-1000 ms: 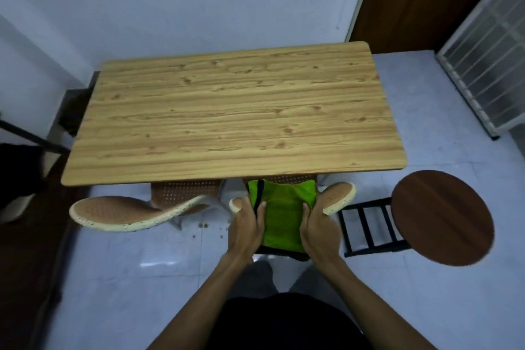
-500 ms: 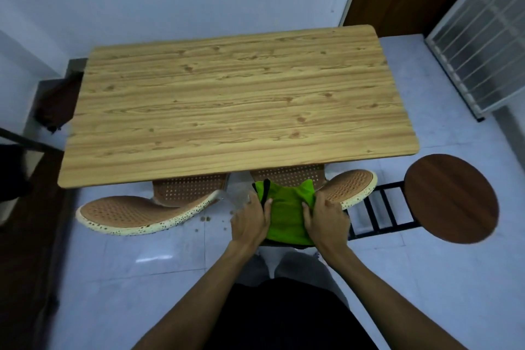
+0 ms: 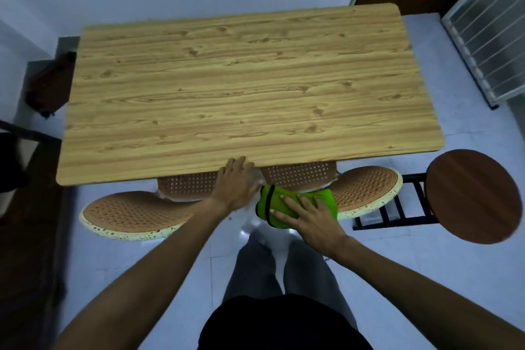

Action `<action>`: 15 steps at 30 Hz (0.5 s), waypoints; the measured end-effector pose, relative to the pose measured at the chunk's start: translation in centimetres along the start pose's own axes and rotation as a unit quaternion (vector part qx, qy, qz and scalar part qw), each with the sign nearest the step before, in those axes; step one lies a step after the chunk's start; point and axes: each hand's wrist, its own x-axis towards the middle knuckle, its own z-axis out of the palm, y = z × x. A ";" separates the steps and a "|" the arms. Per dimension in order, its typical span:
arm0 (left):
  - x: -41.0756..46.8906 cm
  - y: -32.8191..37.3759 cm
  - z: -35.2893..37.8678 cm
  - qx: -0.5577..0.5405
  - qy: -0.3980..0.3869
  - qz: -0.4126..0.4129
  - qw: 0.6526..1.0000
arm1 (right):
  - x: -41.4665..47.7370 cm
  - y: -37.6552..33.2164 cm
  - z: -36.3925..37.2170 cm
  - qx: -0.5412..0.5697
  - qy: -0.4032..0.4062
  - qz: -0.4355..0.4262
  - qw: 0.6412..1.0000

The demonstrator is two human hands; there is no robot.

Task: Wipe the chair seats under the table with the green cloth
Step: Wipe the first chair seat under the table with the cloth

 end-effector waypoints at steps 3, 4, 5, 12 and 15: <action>2.4 -3.0 0.3 0.024 -0.024 0.009 0.999 | 3.3 -1.6 -0.2 0.022 -0.037 0.030 0.999; 3.1 -3.5 0.4 0.025 -0.028 0.010 0.999 | 4.6 -2.1 -0.3 0.028 -0.038 0.045 0.998; 3.7 -4.0 0.8 0.023 -0.037 0.006 0.999 | 6.1 -2.8 -0.5 0.035 -0.036 0.060 0.997; 6.1 -6.1 3.4 0.019 -0.015 -0.015 1.000 | 15.9 -5.9 -2.4 -0.080 -0.232 0.141 0.959; 6.3 -6.7 3.0 -0.004 -0.037 -0.004 0.999 | 18.1 -6.3 -1.8 -0.086 -0.316 0.127 0.936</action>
